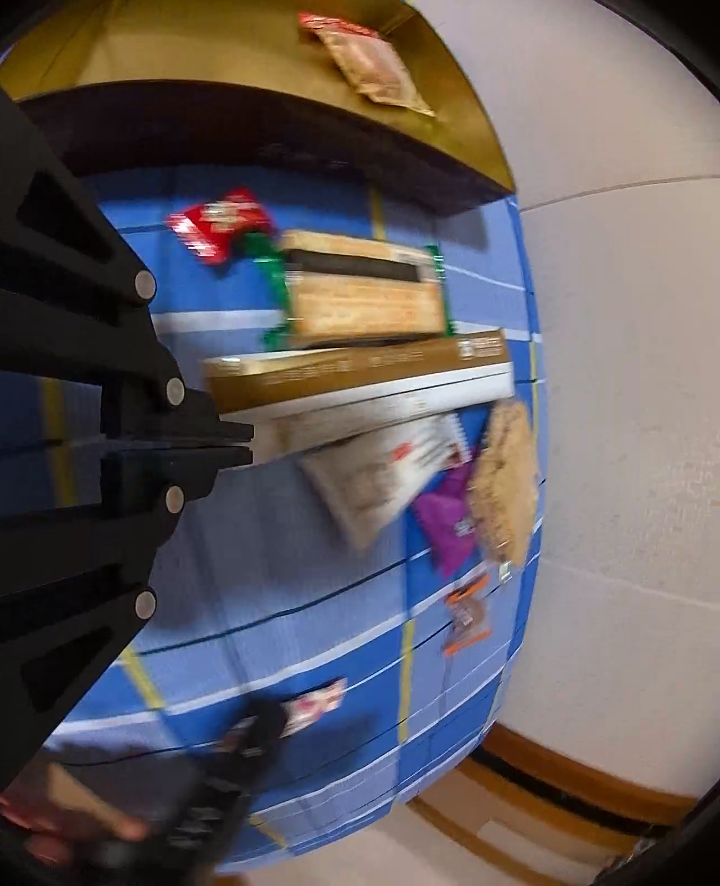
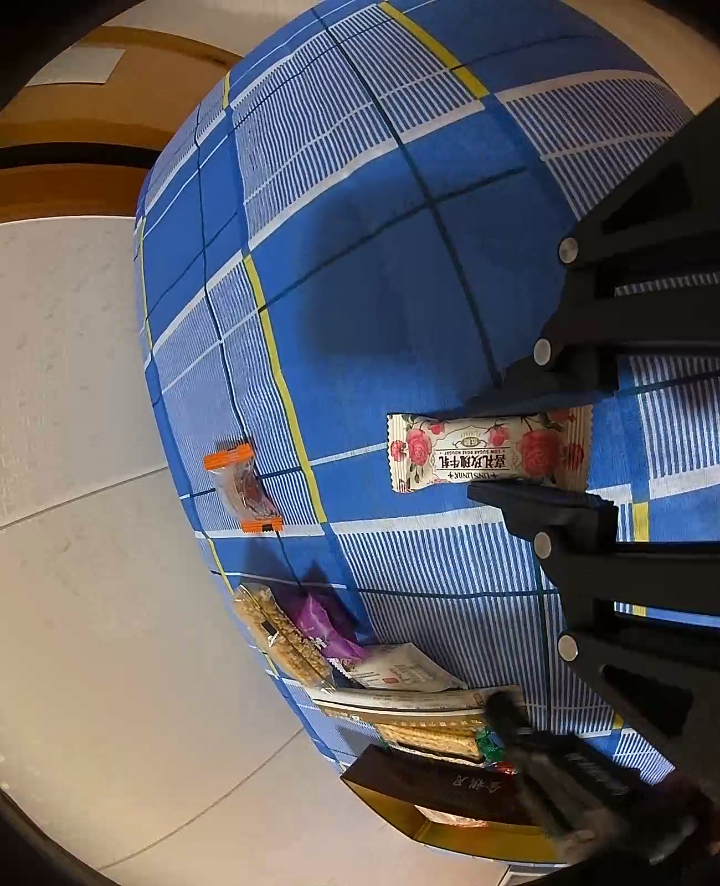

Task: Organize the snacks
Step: 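Grasp the long white-and-gold stick pack with the left tool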

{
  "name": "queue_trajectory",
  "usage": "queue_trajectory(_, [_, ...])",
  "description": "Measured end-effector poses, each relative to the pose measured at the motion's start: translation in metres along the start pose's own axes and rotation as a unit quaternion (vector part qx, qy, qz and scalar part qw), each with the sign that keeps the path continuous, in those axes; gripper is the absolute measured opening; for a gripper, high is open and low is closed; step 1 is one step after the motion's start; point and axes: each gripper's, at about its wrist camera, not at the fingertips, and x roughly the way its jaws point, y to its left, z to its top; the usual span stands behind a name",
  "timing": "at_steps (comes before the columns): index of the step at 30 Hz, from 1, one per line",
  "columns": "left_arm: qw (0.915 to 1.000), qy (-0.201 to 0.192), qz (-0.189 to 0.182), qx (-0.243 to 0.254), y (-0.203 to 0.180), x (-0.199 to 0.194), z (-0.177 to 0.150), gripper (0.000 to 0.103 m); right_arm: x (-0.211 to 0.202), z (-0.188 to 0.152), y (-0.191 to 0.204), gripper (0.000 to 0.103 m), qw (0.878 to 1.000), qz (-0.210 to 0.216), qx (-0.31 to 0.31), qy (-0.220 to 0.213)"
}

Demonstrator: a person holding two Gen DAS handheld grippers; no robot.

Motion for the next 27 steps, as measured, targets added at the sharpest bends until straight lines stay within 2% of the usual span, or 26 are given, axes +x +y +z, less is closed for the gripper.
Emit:
queue_trajectory(3, [0.9999,-0.005,-0.005,0.007,0.001,-0.01,-0.015,0.002,0.0,0.0,-0.002,0.023,1.0,0.005,0.006,0.001])
queue_trajectory(8, [0.9987,0.005,-0.013,-0.049,0.013,-0.008,-0.001,0.006,-0.001,-0.002,-0.004,0.023,1.0,0.011,0.013,0.002])
queue_trajectory(9, [0.9983,0.011,-0.013,-0.056,0.014,-0.006,0.004,0.011,0.0,-0.003,-0.004,0.023,1.0,0.013,0.015,0.002])
queue_trajectory(10, [0.9978,0.019,-0.016,-0.061,0.014,-0.002,0.011,0.024,0.0,-0.003,-0.005,0.023,1.0,0.016,0.017,0.003])
queue_trajectory(11, [0.9976,0.024,-0.017,-0.063,0.013,0.002,0.017,0.032,0.0,-0.003,-0.006,0.023,1.0,0.018,0.019,0.003])
queue_trajectory(12, [0.9977,0.024,-0.008,-0.062,0.012,0.006,0.023,0.05,0.0,-0.003,-0.007,0.023,1.0,0.02,0.021,0.003])
queue_trajectory(13, [0.9979,0.021,0.002,-0.061,0.012,0.007,0.026,0.064,0.001,-0.003,-0.007,0.023,1.0,0.022,0.021,0.003])
queue_trajectory(17, [0.9983,0.001,0.022,-0.054,0.007,0.009,0.041,0.073,0.001,-0.003,-0.008,0.023,0.999,0.025,0.022,0.004])
queue_trajectory(20, [0.9989,0.003,0.02,-0.043,0.004,0.017,0.047,0.072,-0.001,-0.003,-0.009,0.023,0.999,0.028,0.023,0.005])
queue_trajectory(21, [0.999,0.006,0.02,-0.039,0.003,0.022,0.049,0.068,0.0,-0.003,-0.009,0.023,0.999,0.028,0.024,0.005])
queue_trajectory(22, [0.9989,0.009,0.018,-0.041,0.004,0.026,0.049,0.05,0.0,-0.002,-0.009,0.023,0.999,0.029,0.025,0.005])
queue_trajectory(23, [0.9988,0.011,0.011,-0.046,0.006,0.028,0.049,0.043,0.0,-0.002,-0.009,0.023,0.999,0.03,0.026,0.005])
queue_trajectory(24, [0.9984,0.003,-0.002,-0.056,0.009,0.028,0.048,0.042,0.0,-0.002,-0.009,0.023,0.999,0.03,0.028,0.005])
queue_trajectory(26, [0.9982,-0.004,-0.004,-0.06,0.009,0.027,0.045,0.036,0.0,-0.002,-0.009,0.023,0.999,0.032,0.03,0.005])
queue_trajectory(27, [0.9983,-0.008,0.0,-0.058,0.009,0.026,0.041,0.027,0.0,-0.002,-0.009,0.023,0.999,0.033,0.032,0.005])
